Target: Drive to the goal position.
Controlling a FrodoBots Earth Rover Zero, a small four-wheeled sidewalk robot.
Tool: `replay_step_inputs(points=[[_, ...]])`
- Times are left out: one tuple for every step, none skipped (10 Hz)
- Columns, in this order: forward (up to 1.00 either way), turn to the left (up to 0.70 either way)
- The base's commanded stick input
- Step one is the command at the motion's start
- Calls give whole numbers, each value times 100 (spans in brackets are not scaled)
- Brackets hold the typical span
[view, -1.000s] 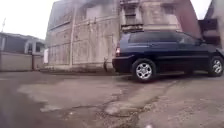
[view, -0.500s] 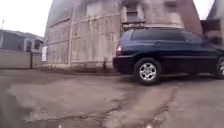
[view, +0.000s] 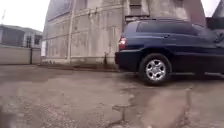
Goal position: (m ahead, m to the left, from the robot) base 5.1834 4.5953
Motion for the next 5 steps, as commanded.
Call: replay_step_inputs(points=[[85, 0], [85, 10], [85, 22], [85, 34], [85, 34]])
